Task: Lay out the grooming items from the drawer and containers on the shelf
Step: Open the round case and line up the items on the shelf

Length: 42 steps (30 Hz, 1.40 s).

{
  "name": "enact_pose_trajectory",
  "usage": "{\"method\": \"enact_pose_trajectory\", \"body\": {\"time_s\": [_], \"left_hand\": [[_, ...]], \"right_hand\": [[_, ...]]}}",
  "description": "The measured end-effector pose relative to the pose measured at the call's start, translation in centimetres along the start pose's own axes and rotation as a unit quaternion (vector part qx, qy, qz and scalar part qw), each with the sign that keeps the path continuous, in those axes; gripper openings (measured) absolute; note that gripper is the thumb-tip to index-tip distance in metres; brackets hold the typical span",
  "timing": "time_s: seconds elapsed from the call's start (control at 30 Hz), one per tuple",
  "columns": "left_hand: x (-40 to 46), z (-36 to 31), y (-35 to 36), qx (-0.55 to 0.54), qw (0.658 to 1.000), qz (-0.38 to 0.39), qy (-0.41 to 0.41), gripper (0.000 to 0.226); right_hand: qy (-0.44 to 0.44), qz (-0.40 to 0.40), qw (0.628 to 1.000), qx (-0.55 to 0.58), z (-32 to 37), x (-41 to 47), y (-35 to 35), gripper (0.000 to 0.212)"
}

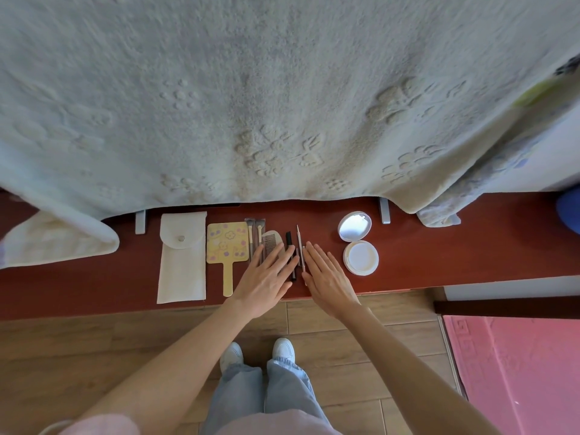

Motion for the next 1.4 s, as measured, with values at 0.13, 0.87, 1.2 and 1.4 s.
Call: {"method": "enact_pose_trajectory", "body": {"time_s": [0.13, 0.87, 1.2, 1.4], "left_hand": [[0.0, 0.0, -0.1, 0.000, 1.000, 0.003, 0.003, 0.055], [2.2, -1.3, -0.6, 0.006, 0.997, 0.020, 0.074, 0.059], [2.3, -0.8, -0.6, 0.020, 0.997, 0.011, 0.078, 0.060], [2.1, -0.7, -0.2, 0.019, 0.997, 0.008, 0.076, 0.060]], "right_hand": [[-0.003, -0.005, 1.000, 0.009, 0.1, -0.6, 0.1, 0.053], [0.149, -0.147, 0.968, 0.136, -6.3, -3.4, -4.3, 0.085], [0.159, -0.191, 0.961, 0.121, -4.5, -2.4, -3.1, 0.085], [0.146, -0.186, 0.968, 0.078, -4.2, -1.0, -4.1, 0.080]]}}
Point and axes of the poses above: each hand's wrist, its own x-axis towards the middle knuckle, its own y-axis out of the palm, z = x × y, the point moved 4 cm from there along x, towards the middle knuckle, and after that the axes turned 9 degrees about x, right-handed, at the moved point
